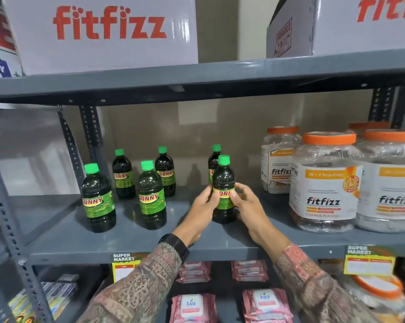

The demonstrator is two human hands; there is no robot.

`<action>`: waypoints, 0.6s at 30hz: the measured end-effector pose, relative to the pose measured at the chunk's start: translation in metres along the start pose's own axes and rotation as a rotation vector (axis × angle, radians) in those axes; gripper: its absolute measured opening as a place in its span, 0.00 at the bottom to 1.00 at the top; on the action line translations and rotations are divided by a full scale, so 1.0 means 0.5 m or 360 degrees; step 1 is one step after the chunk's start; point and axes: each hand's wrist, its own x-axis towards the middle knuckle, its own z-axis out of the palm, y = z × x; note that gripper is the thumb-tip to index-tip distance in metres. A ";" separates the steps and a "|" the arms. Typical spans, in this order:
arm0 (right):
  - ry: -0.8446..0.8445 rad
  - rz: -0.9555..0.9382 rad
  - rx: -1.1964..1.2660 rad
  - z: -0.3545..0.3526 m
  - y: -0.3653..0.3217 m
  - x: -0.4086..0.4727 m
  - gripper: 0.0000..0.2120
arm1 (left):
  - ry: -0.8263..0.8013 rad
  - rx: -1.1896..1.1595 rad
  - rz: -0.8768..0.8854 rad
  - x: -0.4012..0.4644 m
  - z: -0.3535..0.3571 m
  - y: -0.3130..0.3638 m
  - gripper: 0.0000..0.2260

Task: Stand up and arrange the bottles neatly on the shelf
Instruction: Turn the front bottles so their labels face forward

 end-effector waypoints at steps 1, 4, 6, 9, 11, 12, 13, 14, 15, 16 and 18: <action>-0.0009 -0.0001 0.0001 -0.002 0.002 0.000 0.09 | 0.0005 0.0008 0.0000 -0.002 0.001 0.001 0.13; -0.0041 0.0001 -0.0007 0.000 0.005 -0.001 0.10 | 0.0005 -0.0004 -0.0021 -0.005 -0.005 -0.005 0.13; -0.0053 -0.0001 0.0007 0.002 0.006 -0.002 0.10 | 0.0006 -0.0008 -0.0019 -0.008 -0.007 -0.006 0.13; -0.0055 -0.0004 0.0018 0.001 0.008 -0.003 0.10 | 0.0013 -0.0013 0.0002 -0.010 -0.005 -0.009 0.13; -0.0056 -0.0010 0.0020 -0.001 0.007 -0.006 0.10 | 0.0022 -0.0021 0.0031 -0.007 -0.003 -0.015 0.13; -0.0045 -0.0011 0.0009 -0.001 0.003 -0.010 0.10 | 0.0029 -0.0017 0.0035 -0.008 -0.001 -0.013 0.13; -0.0040 -0.0006 0.0017 -0.003 0.005 -0.009 0.10 | 0.0027 -0.0021 0.0041 -0.008 -0.001 -0.012 0.13; -0.0037 0.0005 -0.0008 -0.001 0.003 -0.011 0.10 | 0.0032 -0.0012 0.0041 -0.006 -0.003 -0.016 0.13; -0.0039 0.0006 -0.0016 -0.001 0.000 -0.013 0.10 | 0.0023 -0.0010 0.0037 -0.006 -0.003 -0.014 0.13; -0.0029 0.0003 -0.0040 0.001 -0.003 -0.018 0.10 | 0.0019 0.0003 0.0038 -0.014 -0.003 -0.010 0.13; 0.0019 0.0032 -0.0043 0.005 -0.009 -0.028 0.13 | 0.0011 0.0063 0.0073 -0.017 -0.007 -0.016 0.14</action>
